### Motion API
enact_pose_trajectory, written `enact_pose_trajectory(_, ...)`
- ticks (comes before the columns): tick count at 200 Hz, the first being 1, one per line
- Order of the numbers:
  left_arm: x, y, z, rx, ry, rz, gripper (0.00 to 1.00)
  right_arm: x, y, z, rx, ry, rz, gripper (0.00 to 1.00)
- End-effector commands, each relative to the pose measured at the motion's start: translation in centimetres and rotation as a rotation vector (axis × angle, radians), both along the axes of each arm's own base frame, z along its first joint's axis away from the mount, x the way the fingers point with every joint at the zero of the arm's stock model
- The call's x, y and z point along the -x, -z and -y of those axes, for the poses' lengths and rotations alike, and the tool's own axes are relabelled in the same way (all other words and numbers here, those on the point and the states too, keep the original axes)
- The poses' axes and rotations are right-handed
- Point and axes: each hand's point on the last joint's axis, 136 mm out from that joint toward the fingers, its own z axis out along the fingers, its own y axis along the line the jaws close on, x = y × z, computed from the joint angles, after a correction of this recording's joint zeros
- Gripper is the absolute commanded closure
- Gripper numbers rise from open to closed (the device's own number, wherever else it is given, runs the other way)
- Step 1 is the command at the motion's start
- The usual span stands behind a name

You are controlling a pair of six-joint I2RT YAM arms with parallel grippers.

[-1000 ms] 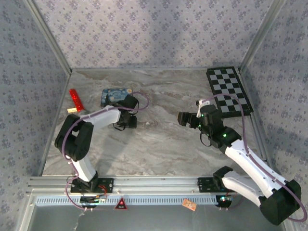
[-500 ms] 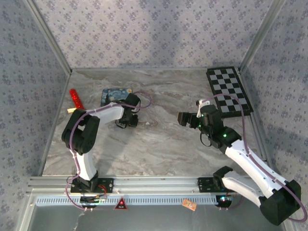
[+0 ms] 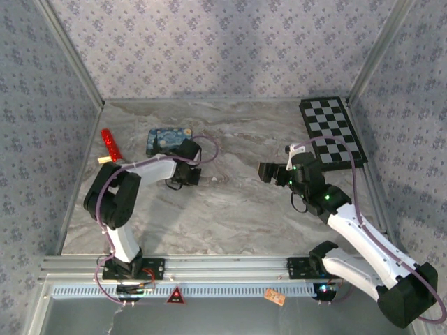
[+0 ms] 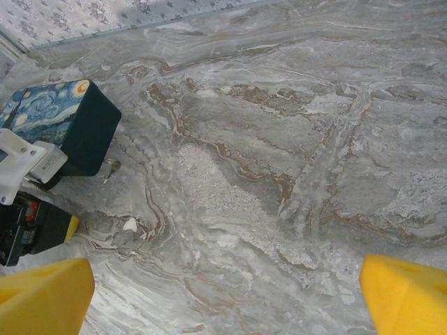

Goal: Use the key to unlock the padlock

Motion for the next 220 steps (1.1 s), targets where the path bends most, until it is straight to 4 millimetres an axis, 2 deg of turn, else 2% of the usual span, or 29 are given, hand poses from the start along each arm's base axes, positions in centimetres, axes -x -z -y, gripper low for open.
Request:
enact_pose_trajectory(1,0.0,-1.5,0.2,0.019,0.022,0.054,1.0,0.1,0.3,0.1,0.01,0.007,-0.003,0.0)
enact_pose_trajectory(11,-0.3,-2.0,0.0,0.033,0.003,0.079,1.0,0.1,0.4,0.1,0.01,0.007,-0.006,0.0)
enact_pose_trajectory(21,-0.7,-2.8,0.1,0.088,-0.017,0.092,0.87,0.1,0.4,0.1,0.009,0.008,-0.005,0.0)
enact_pose_trajectory(32,-1.3,-4.1,0.8,0.116,-0.003,0.12,0.82,0.1,0.4,0.0,0.011,0.006,-0.006,0.0)
enact_pose_trajectory(46,-2.3,-5.6,1.6,0.033,0.037,0.183,0.75,0.1,0.3,0.0,0.008,0.006,-0.002,0.0)
enact_pose_trajectory(55,-2.9,-5.9,2.1,-0.003,0.05,0.19,0.73,0.1,0.2,0.0,0.007,0.004,0.0,0.0)
enact_pose_trajectory(82,-5.1,-4.8,1.9,-0.106,0.013,0.16,0.7,0.2,0.2,0.2,0.01,0.01,0.002,0.0)
enact_pose_trajectory(111,-7.0,-5.0,2.4,-0.127,-0.038,0.154,0.63,0.7,0.5,0.5,0.015,0.012,0.001,0.0)
enact_pose_trajectory(130,-7.5,-5.0,4.2,-0.063,-0.079,0.137,0.62,0.7,0.7,0.5,0.012,0.013,0.0,0.0)
enact_pose_trajectory(146,-7.8,-4.4,4.3,-0.078,-0.153,0.111,0.61,0.7,0.9,0.5,0.009,0.014,-0.004,0.0)
enact_pose_trajectory(183,-7.9,-3.1,3.8,-0.078,-0.317,0.088,0.59,0.8,1.1,0.3,0.002,0.006,-0.013,0.0)
enact_pose_trajectory(220,-8.0,-2.8,2.0,-0.093,-0.432,0.089,0.57,1.2,1.5,0.4,0.001,0.003,-0.022,0.0)
